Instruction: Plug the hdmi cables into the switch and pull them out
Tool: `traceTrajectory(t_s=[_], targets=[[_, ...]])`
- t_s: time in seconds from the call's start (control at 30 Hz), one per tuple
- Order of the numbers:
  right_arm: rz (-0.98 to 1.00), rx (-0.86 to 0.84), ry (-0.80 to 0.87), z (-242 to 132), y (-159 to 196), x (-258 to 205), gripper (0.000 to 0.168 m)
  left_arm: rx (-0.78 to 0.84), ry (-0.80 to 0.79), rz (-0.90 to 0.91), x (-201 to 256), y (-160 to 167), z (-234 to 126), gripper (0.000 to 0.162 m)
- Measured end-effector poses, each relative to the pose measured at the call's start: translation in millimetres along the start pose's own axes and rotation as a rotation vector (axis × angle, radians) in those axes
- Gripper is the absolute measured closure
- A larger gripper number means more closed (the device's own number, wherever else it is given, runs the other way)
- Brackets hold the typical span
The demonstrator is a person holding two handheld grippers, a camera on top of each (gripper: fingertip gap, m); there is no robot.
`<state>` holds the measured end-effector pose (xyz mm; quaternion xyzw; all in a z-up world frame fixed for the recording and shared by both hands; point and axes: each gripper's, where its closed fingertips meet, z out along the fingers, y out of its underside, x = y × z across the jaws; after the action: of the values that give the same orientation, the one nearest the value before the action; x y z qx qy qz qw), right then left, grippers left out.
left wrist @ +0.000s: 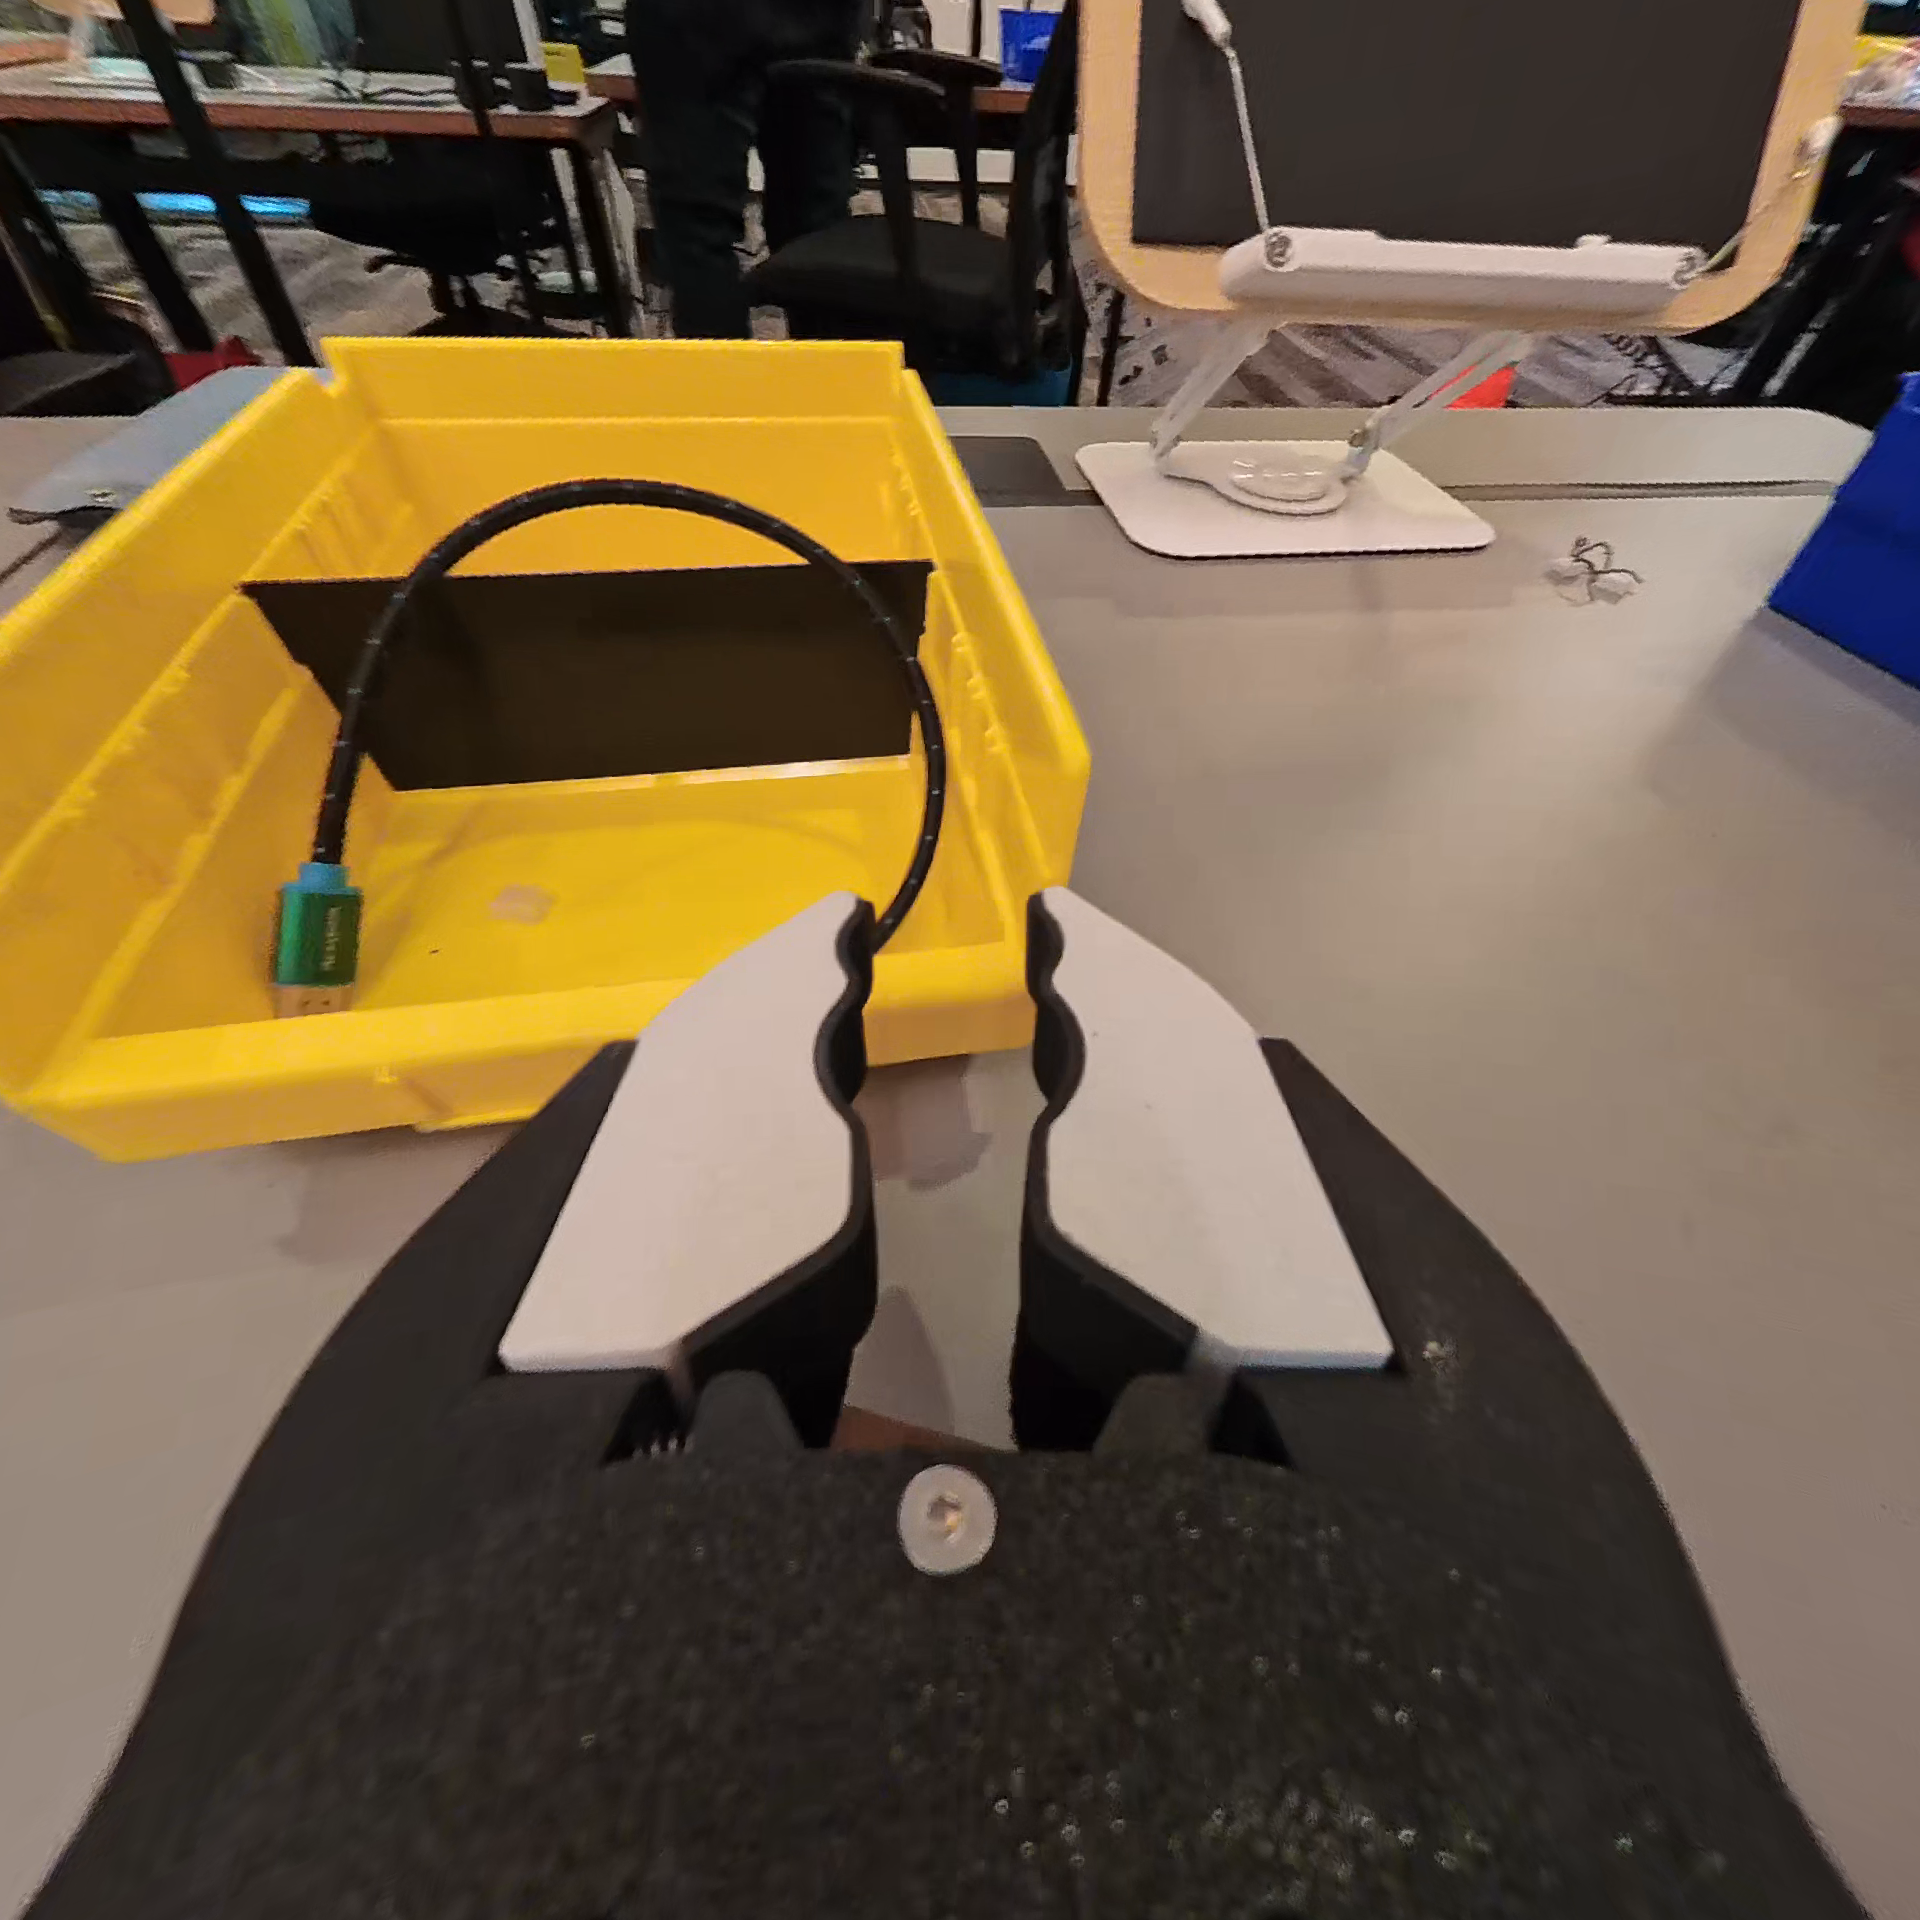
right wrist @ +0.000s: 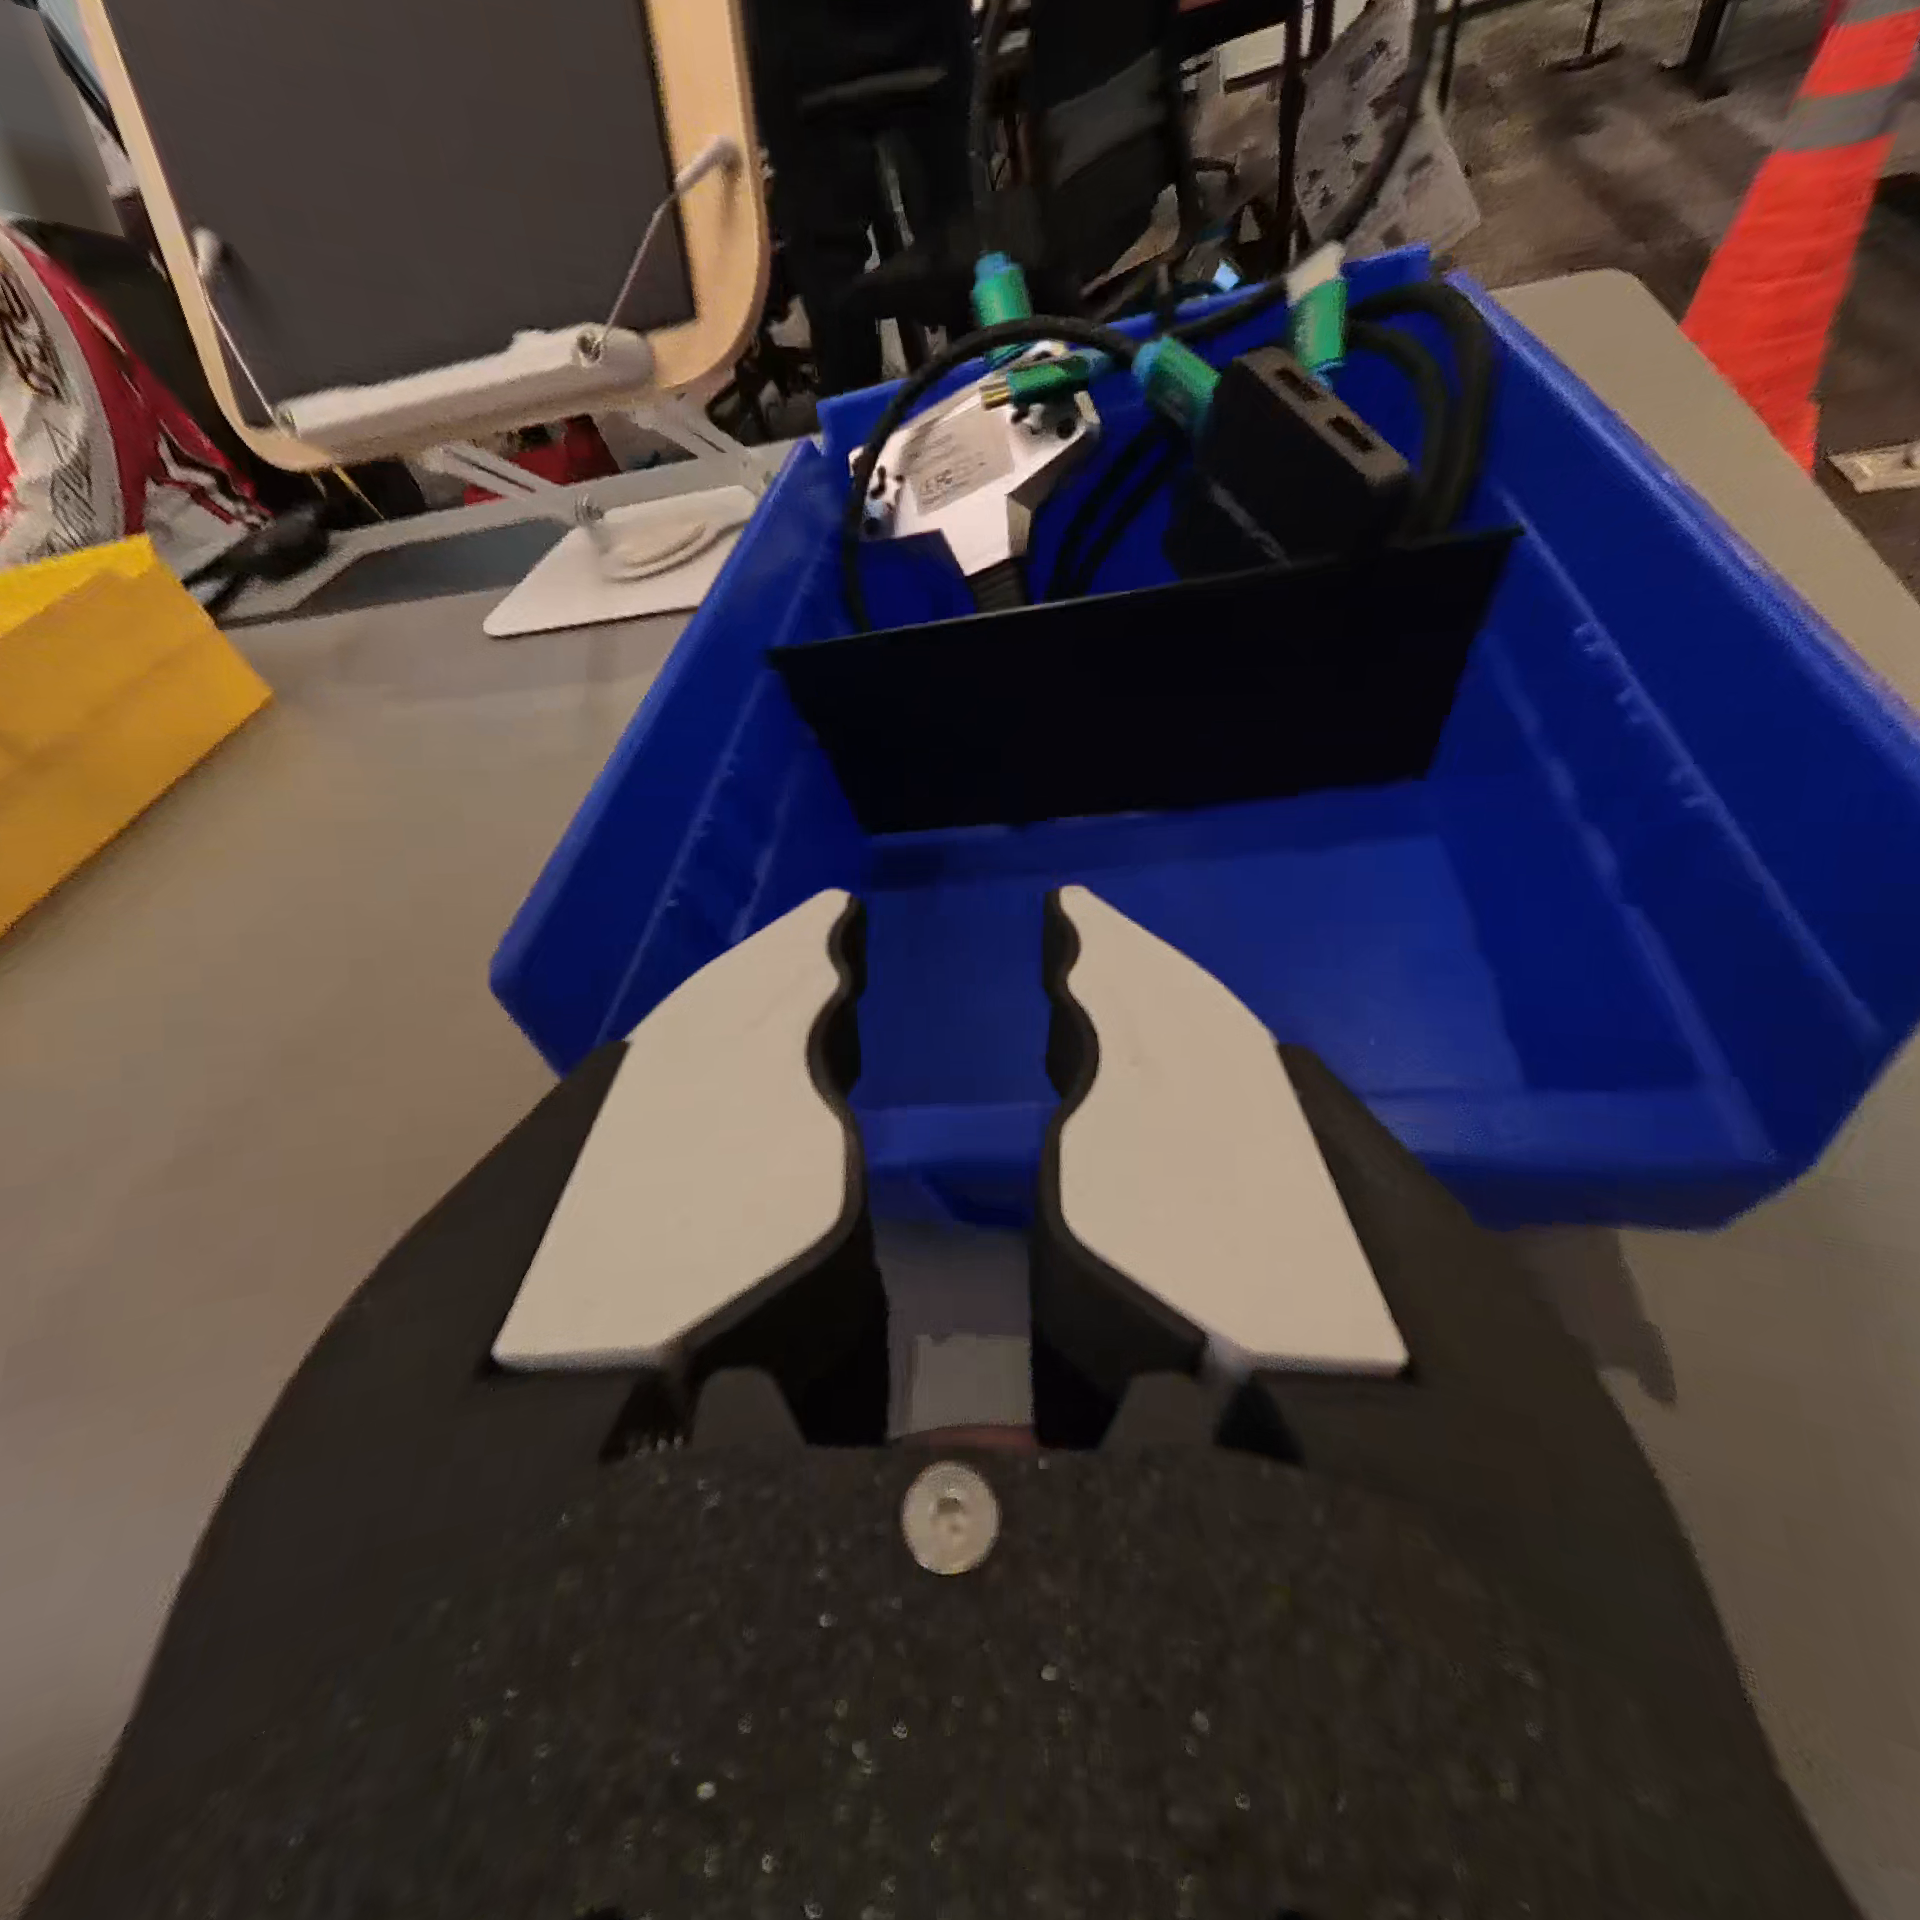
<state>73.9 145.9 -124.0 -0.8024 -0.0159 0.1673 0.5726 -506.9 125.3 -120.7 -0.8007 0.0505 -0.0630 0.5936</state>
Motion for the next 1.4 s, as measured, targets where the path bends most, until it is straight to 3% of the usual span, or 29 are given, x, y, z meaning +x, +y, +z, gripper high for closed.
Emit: traceTrajectory(t_s=[0.2,0.6,0.7,0.83,0.9,1.03,1.13,1.17,1.23,1.27,1.4], targets=[[-0.07,0.02,0.084,-16.5,-3.6,24.7,0.134,-0.037,0.017,0.049,17.2,6.7,7.4,0.134],[-0.037,0.08,-0.052,-14.6,-13.0,-1.6,0.134,-0.085,0.029,0.002,17.0,16.7,8.0,0.135],[-0.107,0.074,-0.033,-15.5,-12.0,-4.1,0.131,-0.086,0.028,-0.008,14.7,16.7,7.4,0.135],[-0.23,-0.052,-0.319,-5.4,17.3,-71.4,0.112,-0.08,0.06,-0.04,20.1,15.1,8.5,0.135],[-0.296,-0.169,-0.328,8.0,42.8,-93.3,0.104,-0.078,0.101,-0.055,30.5,13.3,9.6,0.134],[-0.381,-0.217,-0.189,36.7,53.6,-123.6,0.077,-0.088,0.159,0.013,63.9,14.8,15.4,0.132],[-0.34,-0.243,-0.281,44.9,58.9,-165.0,0.061,-0.099,0.259,0.04,111.1,15.6,22.9,0.13],[-0.345,-0.245,-0.323,42.6,59.2,-176.0,0.066,-0.107,0.305,0.042,131.4,15.6,26.1,0.128],[-0.364,-0.176,-0.392,29.3,48.7,-190.9,0.097,-0.129,0.416,0.036,178.5,14.6,31.7,0.123],[-0.356,-0.114,-0.389,21.1,37.9,-191.5,0.1,-0.14,0.468,0.031,203.4,12.9,34.5,0.12],[-0.281,0.083,-0.149,-14.0,-2.2,-136.8,0.113,-0.144,0.635,0.105,298.9,-0.6,44.9,0.112]])
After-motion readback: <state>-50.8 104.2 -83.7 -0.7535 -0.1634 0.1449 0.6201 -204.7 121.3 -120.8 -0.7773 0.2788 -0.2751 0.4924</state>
